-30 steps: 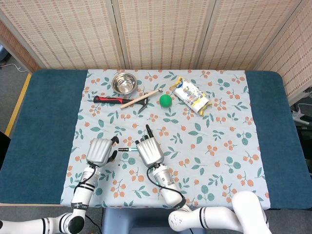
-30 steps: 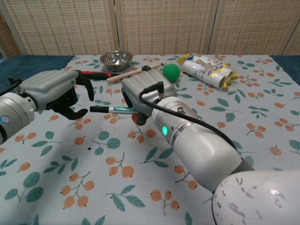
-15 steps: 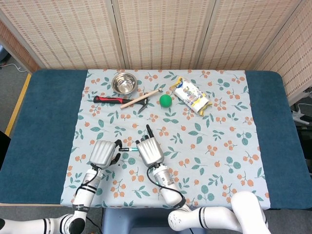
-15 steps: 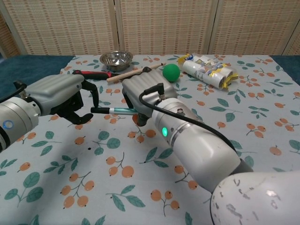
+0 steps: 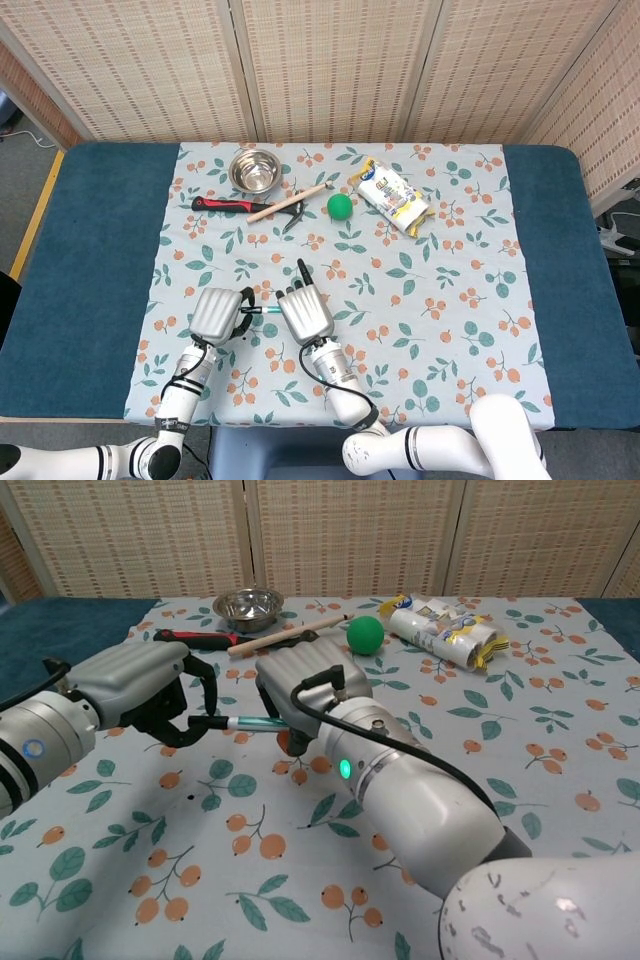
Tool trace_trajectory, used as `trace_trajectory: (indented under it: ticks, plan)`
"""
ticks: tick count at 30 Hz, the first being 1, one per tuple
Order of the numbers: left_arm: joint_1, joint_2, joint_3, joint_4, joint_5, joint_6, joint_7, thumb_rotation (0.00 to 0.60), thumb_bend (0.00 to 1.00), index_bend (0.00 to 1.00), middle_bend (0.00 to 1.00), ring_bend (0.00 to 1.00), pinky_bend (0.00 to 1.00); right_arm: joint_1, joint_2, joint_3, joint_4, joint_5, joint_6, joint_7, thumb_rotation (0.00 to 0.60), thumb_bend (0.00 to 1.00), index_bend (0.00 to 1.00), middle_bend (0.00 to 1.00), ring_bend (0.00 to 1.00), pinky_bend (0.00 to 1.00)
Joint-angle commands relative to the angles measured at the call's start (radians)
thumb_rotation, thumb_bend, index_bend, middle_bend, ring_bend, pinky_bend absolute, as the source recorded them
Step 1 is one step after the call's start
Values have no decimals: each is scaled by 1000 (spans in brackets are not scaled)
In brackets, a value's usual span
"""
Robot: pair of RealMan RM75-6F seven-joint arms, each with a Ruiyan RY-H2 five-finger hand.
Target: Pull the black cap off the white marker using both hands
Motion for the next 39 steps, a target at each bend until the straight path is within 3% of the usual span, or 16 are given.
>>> trace_trajectory:
  ticks: [1,17,39]
  plan:
    - [-1,1,1,1,-2,-1,-2,600,363,505,987,864,979,-1,1,0,-1,0,0,1,600,407,875,734,410,21]
    - [-12,10,12,-9,-2,-7,-11,600,366,404,989,865,980,0,-4,0,3,-2,-4,6,600,407,875,734,410,22]
    - [-18,8,20,7,-3,-7,-16,600,364,534,993,869,982,-3,2,5,-8,-1,-4,10,600,407,875,734,410,21]
